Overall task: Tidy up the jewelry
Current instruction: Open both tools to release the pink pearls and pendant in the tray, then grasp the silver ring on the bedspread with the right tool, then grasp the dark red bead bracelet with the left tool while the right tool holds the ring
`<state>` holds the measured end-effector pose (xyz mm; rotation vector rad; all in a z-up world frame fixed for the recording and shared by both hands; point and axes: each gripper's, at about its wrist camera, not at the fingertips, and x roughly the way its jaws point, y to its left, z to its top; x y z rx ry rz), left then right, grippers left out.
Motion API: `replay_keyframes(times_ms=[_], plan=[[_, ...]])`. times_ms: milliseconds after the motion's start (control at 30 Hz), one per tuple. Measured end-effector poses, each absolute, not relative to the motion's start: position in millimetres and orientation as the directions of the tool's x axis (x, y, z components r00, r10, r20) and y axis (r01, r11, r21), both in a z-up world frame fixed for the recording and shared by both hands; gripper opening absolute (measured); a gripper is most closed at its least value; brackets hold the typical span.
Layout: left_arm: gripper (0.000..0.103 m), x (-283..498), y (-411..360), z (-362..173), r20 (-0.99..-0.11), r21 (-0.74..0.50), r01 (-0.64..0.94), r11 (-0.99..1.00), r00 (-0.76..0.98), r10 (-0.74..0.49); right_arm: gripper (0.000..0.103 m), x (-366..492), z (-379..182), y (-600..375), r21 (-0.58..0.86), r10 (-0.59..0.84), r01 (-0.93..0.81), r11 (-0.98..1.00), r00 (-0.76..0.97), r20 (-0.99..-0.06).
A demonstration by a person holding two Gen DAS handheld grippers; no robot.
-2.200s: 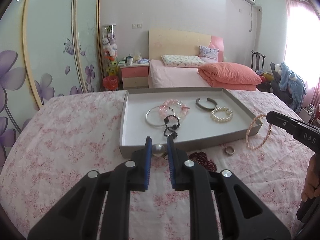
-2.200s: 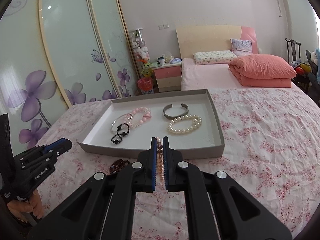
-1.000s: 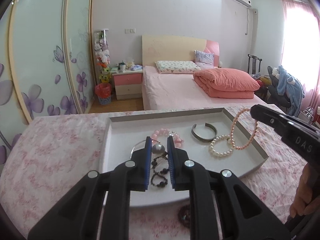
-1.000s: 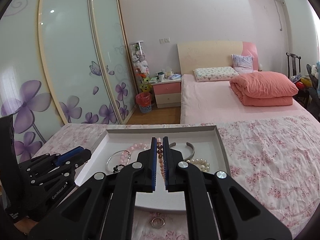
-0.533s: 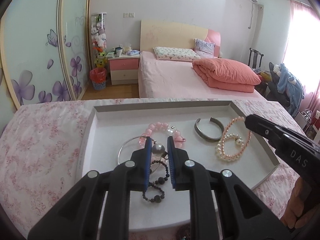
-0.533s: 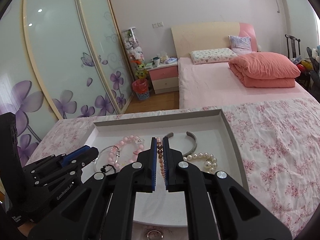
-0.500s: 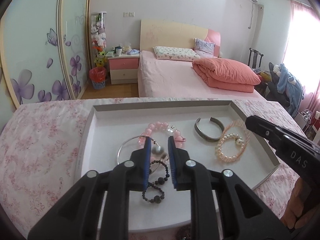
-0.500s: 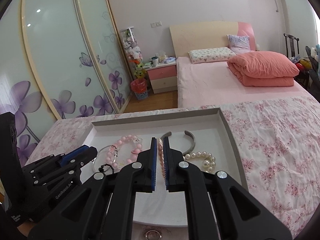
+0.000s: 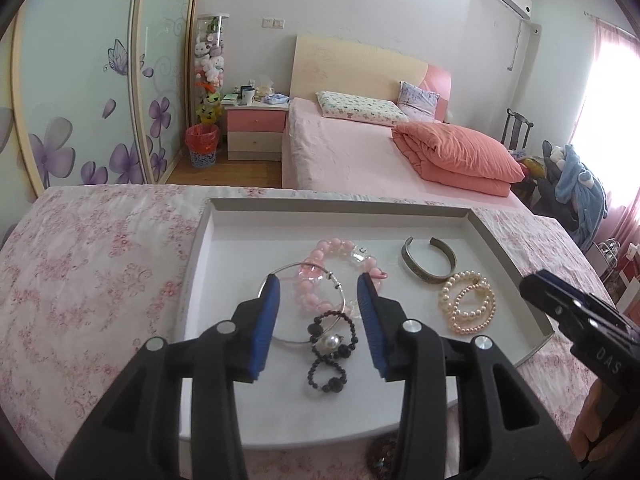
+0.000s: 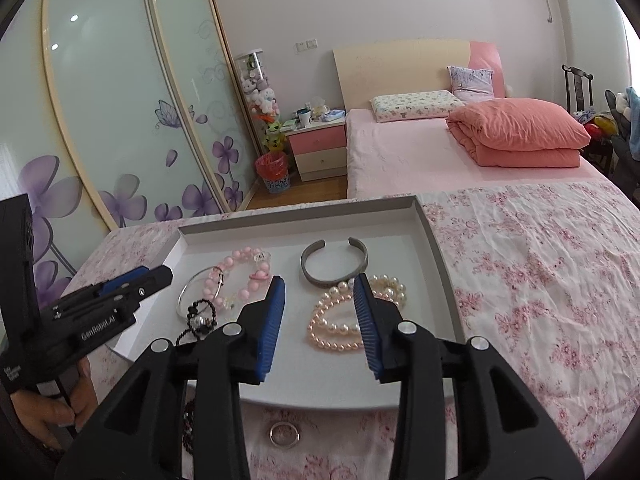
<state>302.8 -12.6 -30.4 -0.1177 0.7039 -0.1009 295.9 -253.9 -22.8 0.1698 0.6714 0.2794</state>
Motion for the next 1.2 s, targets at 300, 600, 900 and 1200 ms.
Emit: replay_keyframes(times_ms=[300,600,900,1200], plan=[[0.05,262,-9,-35,-0.649,-0.109,0.058,0.992,0.752,-0.115,0.037,261,-47,-251,0.204,0.331,-0.265,0.942,0.653,-0.681],[0.059,226,-1,-44,-0.663,-0.08,0.066,0.995,0.741,-0.102,0.037,249,-75,-219,0.127,0.311,-0.348,0.929,0.544,-0.779],[0.062,218,11,-42,-0.662,-0.089,0.041,0.995,0.744,-0.09,0.023,250,-77,-204,0.046,0.258,-0.359,0.932,0.569,-0.781],[0.066,209,-13,-48,-0.682,-0.087,0.115,0.99,0.718,-0.143,0.023,247,-77,-241,0.015,0.146,-0.215,0.976,0.605,-0.783]])
